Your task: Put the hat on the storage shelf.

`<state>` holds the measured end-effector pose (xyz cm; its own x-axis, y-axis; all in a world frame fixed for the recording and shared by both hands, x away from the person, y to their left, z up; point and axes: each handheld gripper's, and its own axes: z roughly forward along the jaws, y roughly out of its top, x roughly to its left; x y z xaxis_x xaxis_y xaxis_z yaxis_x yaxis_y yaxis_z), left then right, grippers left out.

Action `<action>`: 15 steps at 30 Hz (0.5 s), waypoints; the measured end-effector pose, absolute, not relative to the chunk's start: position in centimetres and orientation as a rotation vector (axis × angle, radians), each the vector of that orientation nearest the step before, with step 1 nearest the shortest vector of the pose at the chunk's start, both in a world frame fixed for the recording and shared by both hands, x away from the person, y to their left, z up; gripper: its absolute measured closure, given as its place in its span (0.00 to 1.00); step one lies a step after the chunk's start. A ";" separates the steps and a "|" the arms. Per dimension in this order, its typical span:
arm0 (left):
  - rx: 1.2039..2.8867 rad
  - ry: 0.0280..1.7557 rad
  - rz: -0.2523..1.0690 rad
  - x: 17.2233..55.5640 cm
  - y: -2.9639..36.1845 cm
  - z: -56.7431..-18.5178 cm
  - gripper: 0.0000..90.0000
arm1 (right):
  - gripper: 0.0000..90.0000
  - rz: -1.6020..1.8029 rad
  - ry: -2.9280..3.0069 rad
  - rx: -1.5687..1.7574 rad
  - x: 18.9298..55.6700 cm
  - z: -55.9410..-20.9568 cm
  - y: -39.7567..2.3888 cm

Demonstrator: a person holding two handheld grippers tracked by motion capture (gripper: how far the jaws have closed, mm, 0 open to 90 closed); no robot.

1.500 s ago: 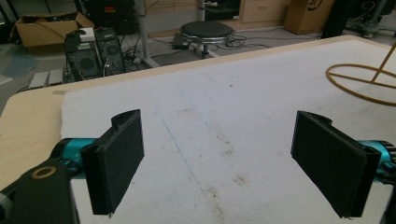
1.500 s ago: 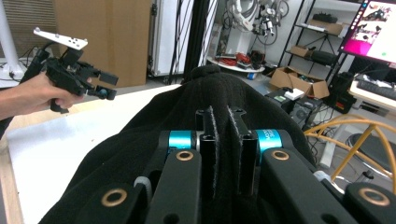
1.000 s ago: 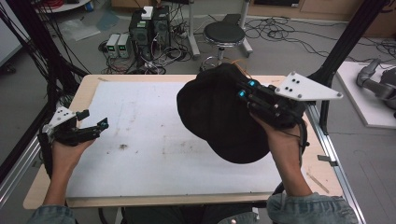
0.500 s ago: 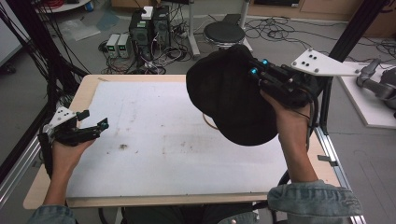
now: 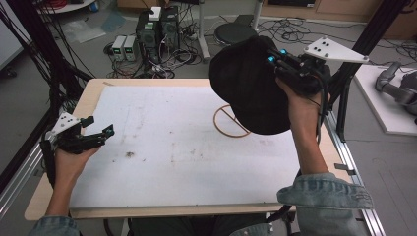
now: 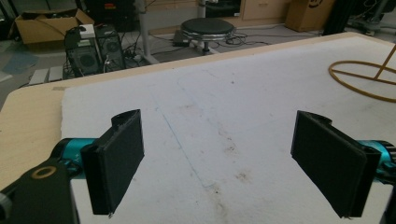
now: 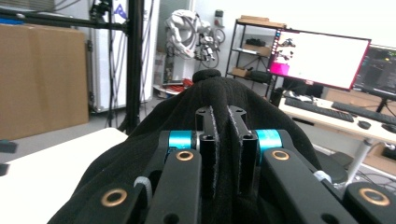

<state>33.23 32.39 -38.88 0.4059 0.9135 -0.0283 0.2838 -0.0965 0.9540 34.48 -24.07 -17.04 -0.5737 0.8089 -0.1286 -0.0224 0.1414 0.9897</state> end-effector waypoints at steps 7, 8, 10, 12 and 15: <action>1.619 1.076 0.757 33.2 32.4 -38.9 0.19 | 0.94 1.479 1.728 0.809 36.8 -17.7 -23.9; 1.620 1.078 0.757 33.2 32.4 -38.9 0.19 | 0.94 1.473 1.731 0.818 37.1 -17.8 -23.8; 1.622 1.076 0.756 33.2 32.4 -38.9 0.19 | 0.94 1.450 1.737 0.833 37.7 -18.0 -23.7; 1.619 1.077 0.756 33.3 32.4 -38.9 0.19 | 0.94 1.435 1.739 0.849 38.2 -18.3 -23.6; 1.621 1.076 0.756 33.2 32.4 -38.9 0.19 | 0.94 1.408 1.749 0.866 39.0 -18.6 -23.4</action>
